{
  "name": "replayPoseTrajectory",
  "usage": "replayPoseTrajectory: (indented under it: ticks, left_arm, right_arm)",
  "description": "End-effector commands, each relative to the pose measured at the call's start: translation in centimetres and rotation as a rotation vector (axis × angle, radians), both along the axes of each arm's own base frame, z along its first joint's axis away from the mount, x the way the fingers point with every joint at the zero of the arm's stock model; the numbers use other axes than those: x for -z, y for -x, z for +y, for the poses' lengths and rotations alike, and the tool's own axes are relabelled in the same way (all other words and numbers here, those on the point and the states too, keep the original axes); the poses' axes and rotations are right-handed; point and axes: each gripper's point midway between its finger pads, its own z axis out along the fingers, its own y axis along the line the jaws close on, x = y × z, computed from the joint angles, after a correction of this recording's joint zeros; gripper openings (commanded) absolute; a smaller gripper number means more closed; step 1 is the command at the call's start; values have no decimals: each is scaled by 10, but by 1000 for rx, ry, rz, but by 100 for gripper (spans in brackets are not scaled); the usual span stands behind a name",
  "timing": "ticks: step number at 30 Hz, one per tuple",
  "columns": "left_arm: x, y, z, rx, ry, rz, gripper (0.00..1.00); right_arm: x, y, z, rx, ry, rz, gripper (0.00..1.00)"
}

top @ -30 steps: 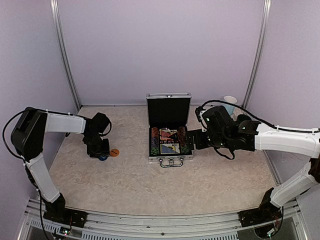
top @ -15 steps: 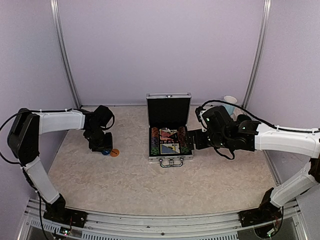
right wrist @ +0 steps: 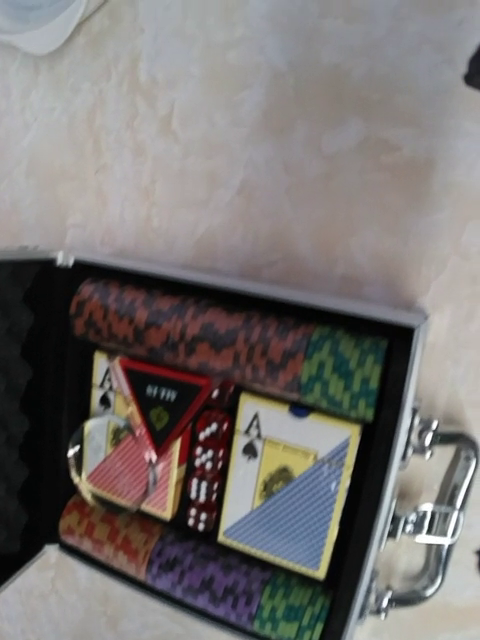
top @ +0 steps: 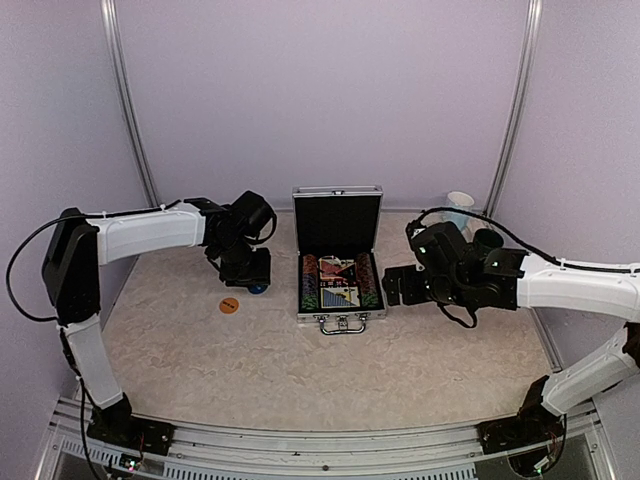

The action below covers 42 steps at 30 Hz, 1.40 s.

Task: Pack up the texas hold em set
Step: Pick up the small blind button from the center of the board, then place the small blind button in the poker case.

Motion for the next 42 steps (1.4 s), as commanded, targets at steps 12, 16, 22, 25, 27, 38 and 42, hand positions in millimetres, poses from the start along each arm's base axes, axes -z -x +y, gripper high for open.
replayPoseTrajectory:
  ticks: [12,16,22,25,27,38,42]
  left_arm:
    - [-4,-9,-135,168,109,-16,52]
    - [2,-8,-159,202,122,-14,51]
    - [17,-7,-178,229,117,-9,52]
    - [26,-8,-175,221,95,-9,52]
    - [28,-10,-174,219,83,-16,52]
    - [28,-15,-173,215,67,-38,61]
    - [14,-19,-175,212,91,-64,62]
  right_arm:
    - [10,9,-42,127,-23,29,99]
    - [7,11,-48,138,-31,25,99]
    - [3,13,-48,138,-51,20,99]
    - [1,14,-48,134,-57,20,99]
    - [-1,14,-48,133,-61,18,99]
    - [-3,9,-40,115,-55,17,99]
    - [-5,8,-39,112,-49,15,99]
